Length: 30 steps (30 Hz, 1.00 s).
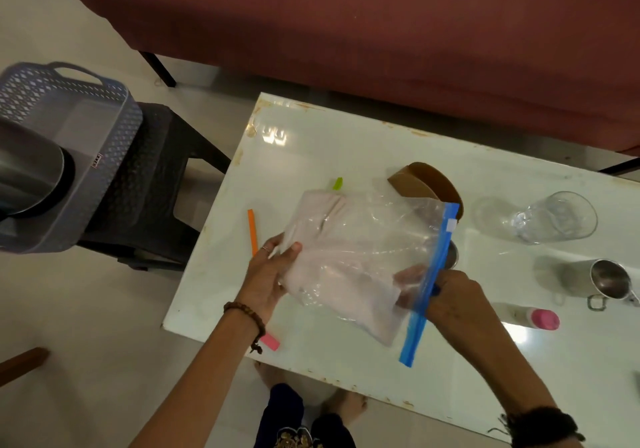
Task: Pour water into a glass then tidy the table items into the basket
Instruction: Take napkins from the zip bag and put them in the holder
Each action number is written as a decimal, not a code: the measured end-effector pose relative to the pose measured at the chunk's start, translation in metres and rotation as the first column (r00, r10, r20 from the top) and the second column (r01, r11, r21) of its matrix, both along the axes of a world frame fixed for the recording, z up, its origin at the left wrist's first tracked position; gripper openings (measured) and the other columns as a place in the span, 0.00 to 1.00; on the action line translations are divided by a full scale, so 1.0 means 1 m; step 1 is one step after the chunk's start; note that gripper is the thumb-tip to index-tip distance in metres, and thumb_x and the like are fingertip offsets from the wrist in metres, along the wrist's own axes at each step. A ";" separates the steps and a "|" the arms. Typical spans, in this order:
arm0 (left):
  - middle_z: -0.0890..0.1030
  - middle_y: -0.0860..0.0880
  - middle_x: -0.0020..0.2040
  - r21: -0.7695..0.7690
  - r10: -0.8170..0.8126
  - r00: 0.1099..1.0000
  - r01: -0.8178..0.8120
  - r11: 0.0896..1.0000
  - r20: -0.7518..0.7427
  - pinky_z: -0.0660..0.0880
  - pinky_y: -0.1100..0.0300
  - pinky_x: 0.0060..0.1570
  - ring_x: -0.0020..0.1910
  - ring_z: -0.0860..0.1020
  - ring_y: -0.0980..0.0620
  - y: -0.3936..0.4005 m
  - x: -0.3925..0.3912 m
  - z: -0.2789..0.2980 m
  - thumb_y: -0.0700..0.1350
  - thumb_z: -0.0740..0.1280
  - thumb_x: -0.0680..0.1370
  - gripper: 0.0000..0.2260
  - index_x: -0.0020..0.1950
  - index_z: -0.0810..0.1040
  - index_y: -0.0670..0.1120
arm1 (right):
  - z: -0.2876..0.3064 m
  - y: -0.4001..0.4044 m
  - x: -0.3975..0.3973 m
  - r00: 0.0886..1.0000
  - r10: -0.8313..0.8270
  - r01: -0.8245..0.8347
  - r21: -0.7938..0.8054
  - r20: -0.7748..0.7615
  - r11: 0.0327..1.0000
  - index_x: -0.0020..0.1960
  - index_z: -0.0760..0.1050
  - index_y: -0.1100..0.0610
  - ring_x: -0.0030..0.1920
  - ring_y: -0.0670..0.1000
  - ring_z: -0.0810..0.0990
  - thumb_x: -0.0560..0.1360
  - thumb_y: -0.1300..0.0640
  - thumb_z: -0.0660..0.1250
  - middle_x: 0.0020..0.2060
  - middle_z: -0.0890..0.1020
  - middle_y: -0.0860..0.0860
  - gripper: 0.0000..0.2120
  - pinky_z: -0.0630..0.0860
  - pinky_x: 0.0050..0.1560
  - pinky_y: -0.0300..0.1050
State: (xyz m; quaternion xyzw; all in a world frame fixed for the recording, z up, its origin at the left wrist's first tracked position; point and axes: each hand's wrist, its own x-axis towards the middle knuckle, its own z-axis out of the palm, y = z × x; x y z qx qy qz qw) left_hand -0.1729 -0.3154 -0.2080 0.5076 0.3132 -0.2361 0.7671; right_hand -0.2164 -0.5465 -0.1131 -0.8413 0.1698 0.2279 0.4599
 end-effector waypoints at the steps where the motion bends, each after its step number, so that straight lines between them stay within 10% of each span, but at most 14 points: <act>1: 0.82 0.48 0.52 0.033 -0.015 1.000 0.014 0.999 0.017 0.79 0.55 0.44 0.49 0.80 0.49 0.004 0.003 0.001 0.46 0.73 0.64 0.20 0.55 0.76 0.50 | -0.005 0.002 -0.002 0.999 0.040 -0.040 -0.065 -0.003 0.997 0.46 0.78 0.52 0.36 0.39 0.74 0.73 0.61 0.68 0.37 0.77 0.45 0.04 0.69 0.31 0.22; 8: 0.77 0.46 0.54 0.328 -0.001 1.000 -0.001 0.945 0.006 0.75 0.51 0.49 0.52 0.76 0.47 0.036 0.025 -0.002 0.38 0.68 0.73 0.17 0.60 0.72 0.47 | -0.016 -0.001 -0.007 0.972 -0.171 0.175 -0.013 0.164 0.984 0.37 0.73 0.52 0.35 0.35 0.75 0.72 0.60 0.68 0.36 0.76 0.39 0.07 0.66 0.33 0.18; 15: 0.73 0.37 0.62 0.665 -0.280 0.955 0.272 0.695 -0.099 0.71 0.53 0.55 0.60 0.72 0.39 0.041 0.036 -0.029 0.36 0.70 0.71 0.22 0.64 0.69 0.40 | -0.011 -0.011 -0.011 0.916 -0.345 0.331 0.098 0.207 0.938 0.39 0.72 0.60 0.39 0.62 0.76 0.71 0.62 0.66 0.35 0.78 0.59 0.04 0.75 0.39 0.53; 18: 0.70 0.38 0.65 0.897 -0.426 0.893 0.303 0.323 -0.148 0.66 0.46 0.65 0.66 0.67 0.39 0.030 0.031 -0.031 0.37 0.71 0.70 0.24 0.64 0.70 0.40 | -0.005 -0.006 -0.010 0.898 -0.307 0.317 0.023 0.314 0.948 0.36 0.69 0.57 0.29 0.45 0.72 0.70 0.61 0.67 0.29 0.77 0.54 0.08 0.70 0.29 0.34; 20: 0.69 0.40 0.66 0.916 -0.433 0.900 0.126 0.381 0.056 0.62 0.53 0.69 0.68 0.65 0.42 0.008 0.028 -0.018 0.37 0.69 0.72 0.20 0.62 0.70 0.38 | 0.004 0.003 -0.010 0.883 -0.286 0.302 0.015 0.373 0.953 0.37 0.70 0.54 0.29 0.40 0.74 0.70 0.57 0.67 0.28 0.79 0.49 0.06 0.68 0.27 0.27; 24: 0.78 0.51 0.52 0.316 -0.221 0.973 0.188 0.930 0.071 0.68 0.65 0.57 0.58 0.73 0.51 -0.051 0.008 0.026 0.51 0.63 0.76 0.09 0.52 0.77 0.49 | 0.018 0.031 -0.015 0.898 -0.188 0.167 0.089 0.398 0.982 0.38 0.69 0.51 0.45 0.34 0.80 0.70 0.54 0.68 0.43 0.81 0.33 0.07 0.73 0.40 0.23; 27: 0.78 0.43 0.59 -0.389 -0.266 0.956 0.202 0.899 -0.119 0.71 0.48 0.60 0.58 0.75 0.45 -0.071 -0.003 0.043 0.65 0.56 0.73 0.28 0.62 0.74 0.46 | 0.018 0.049 -0.019 0.910 -0.196 0.172 0.098 0.366 0.980 0.39 0.67 0.48 0.43 0.38 0.81 0.71 0.52 0.68 0.41 0.81 0.37 0.09 0.73 0.41 0.23; 30: 0.78 0.41 0.60 -0.543 -0.171 0.980 0.087 0.835 -0.105 0.78 0.47 0.52 0.56 0.79 0.43 -0.077 -0.006 0.044 0.63 0.55 0.72 0.31 0.66 0.68 0.44 | 0.018 0.056 -0.021 0.831 -0.430 0.395 0.170 0.352 0.903 0.38 0.65 0.49 0.32 0.36 0.79 0.75 0.58 0.66 0.28 0.79 0.41 0.11 0.71 0.28 0.24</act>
